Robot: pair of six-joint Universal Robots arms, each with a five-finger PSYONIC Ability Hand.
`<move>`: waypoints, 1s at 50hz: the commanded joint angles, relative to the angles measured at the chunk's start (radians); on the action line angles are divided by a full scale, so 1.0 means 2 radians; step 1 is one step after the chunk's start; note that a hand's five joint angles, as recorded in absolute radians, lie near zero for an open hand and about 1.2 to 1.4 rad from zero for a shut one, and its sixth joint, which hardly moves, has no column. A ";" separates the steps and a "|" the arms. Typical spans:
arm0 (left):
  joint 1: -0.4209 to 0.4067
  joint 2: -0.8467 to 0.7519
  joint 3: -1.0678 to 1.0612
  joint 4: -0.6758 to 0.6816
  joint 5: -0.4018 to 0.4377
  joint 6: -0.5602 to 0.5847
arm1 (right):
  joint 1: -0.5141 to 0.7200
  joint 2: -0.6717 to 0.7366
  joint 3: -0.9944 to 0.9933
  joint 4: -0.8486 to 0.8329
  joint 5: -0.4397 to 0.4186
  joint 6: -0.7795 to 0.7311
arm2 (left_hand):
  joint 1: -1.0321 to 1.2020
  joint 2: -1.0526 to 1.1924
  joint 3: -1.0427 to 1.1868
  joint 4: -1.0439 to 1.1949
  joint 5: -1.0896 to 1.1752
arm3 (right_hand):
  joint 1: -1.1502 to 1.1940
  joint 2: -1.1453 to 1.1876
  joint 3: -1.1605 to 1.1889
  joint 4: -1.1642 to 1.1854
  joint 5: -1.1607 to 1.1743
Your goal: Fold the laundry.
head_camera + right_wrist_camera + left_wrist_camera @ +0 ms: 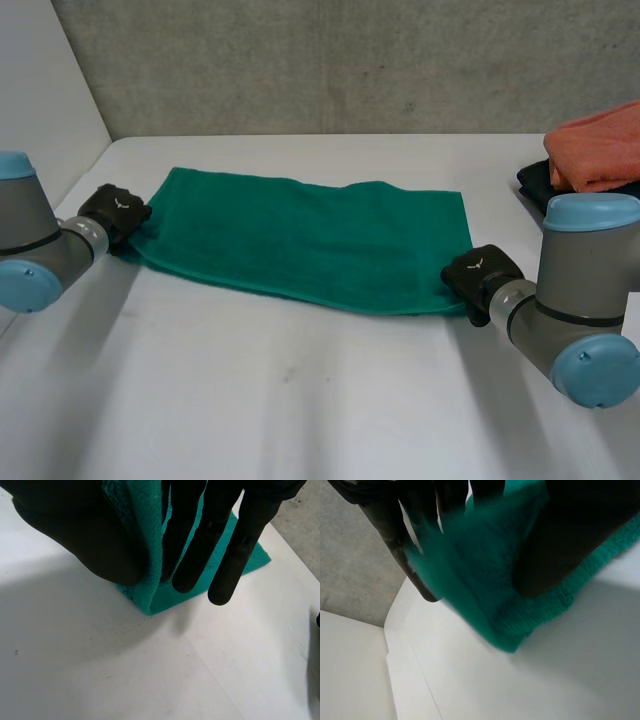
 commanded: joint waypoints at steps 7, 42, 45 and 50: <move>0.036 0.151 -0.158 -0.102 0.035 -0.013 | -0.018 -0.039 -0.024 0.155 -0.008 -0.046 | 0.118 0.116 0.122 0.118 0.123 | 0.131 0.110 0.103 0.102 0.095; -0.036 0.020 0.107 -0.175 0.015 -0.060 | -0.046 0.030 -0.136 0.185 0.064 -0.032 | 0.118 0.116 0.122 0.118 0.123 | 0.131 0.110 0.103 0.102 0.095; -0.052 -0.015 0.160 -0.175 -0.006 -0.062 | -0.046 0.051 -0.156 0.175 0.078 -0.035 | 0.118 0.116 0.122 0.118 0.123 | 0.131 0.110 0.103 0.102 0.095; -0.071 -0.066 0.238 -0.175 -0.039 -0.062 | -0.050 0.079 -0.183 0.165 0.105 -0.037 | 0.118 0.116 0.122 0.118 0.123 | 0.131 0.110 0.103 0.102 0.095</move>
